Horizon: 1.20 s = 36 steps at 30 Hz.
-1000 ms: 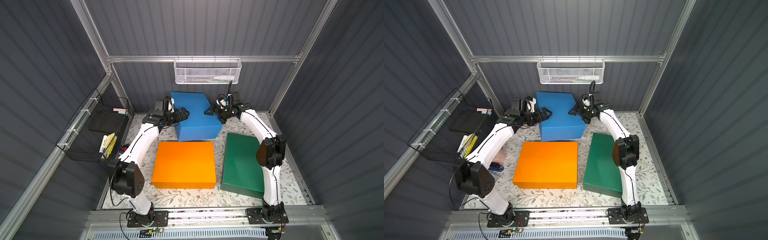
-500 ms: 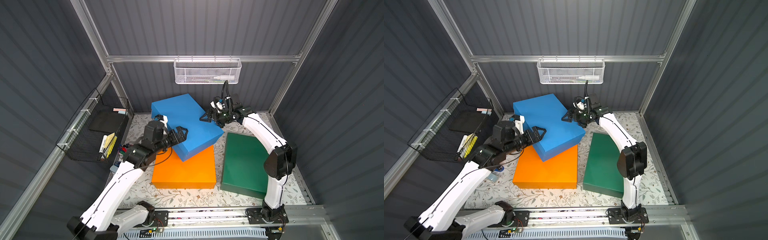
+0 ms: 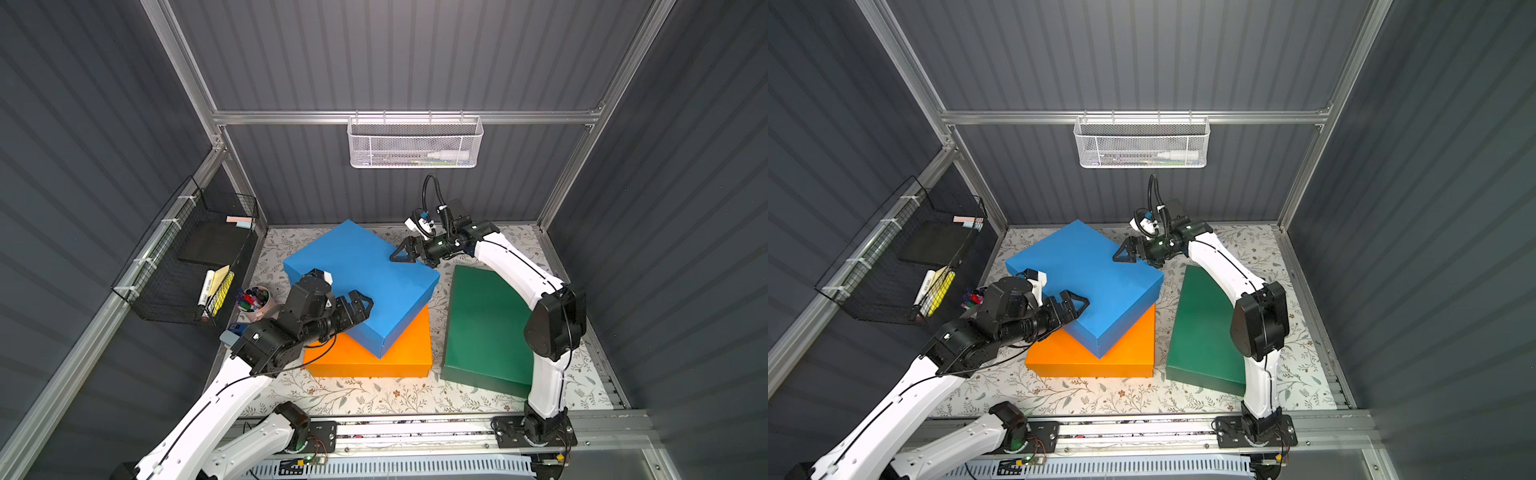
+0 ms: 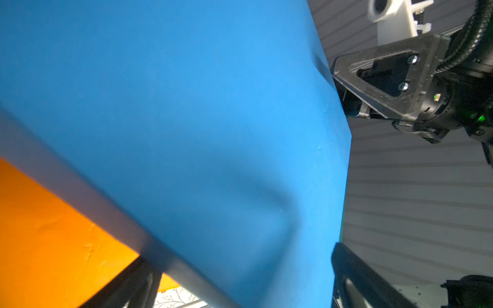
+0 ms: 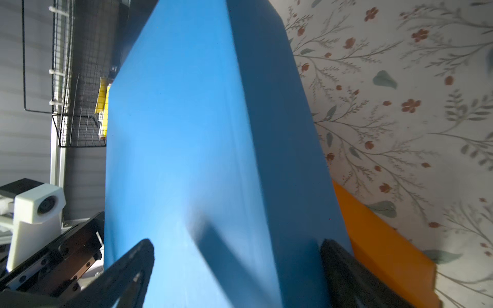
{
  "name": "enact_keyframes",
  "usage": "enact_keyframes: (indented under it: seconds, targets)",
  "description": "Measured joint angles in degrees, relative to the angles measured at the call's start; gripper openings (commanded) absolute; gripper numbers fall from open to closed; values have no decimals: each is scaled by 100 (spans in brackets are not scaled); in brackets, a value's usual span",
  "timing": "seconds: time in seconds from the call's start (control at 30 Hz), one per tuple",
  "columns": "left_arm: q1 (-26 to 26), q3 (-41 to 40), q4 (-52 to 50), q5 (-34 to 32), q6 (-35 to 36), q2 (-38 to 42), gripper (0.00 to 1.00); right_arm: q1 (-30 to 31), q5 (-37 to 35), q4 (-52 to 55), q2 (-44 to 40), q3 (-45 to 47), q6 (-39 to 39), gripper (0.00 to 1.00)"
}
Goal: Stack the shoeboxes
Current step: Place the shoebox at the shoebox.
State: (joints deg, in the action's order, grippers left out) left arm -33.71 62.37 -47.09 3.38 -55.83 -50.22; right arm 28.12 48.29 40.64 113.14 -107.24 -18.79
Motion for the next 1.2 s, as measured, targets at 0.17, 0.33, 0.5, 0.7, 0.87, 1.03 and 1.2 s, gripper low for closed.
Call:
enact_keyframes:
  seconds: [0.17,0.33,0.5,0.7,0.87,1.03,1.2]
  targets:
    - [-11,20,-387,-162,-13,-9,100,85,164,282,208,-273,549,99]
    - [-26,20,-619,-203,-13,-17,100,214,92,597,212,-323,1353,99]
    - [-26,61,-859,-304,-9,-17,100,273,-103,927,212,-319,2033,99]
    - [-26,289,-1200,-721,-37,267,100,291,-149,1016,212,-269,2402,99]
    - [-26,345,-1499,-1014,-101,457,99,291,-146,1010,212,-269,2529,99]
    - [-26,817,-1832,-1357,-28,144,100,291,-162,1005,210,-262,2649,99]
    - [-26,1482,-1989,-1628,337,-247,100,293,-155,953,188,-205,2702,99]
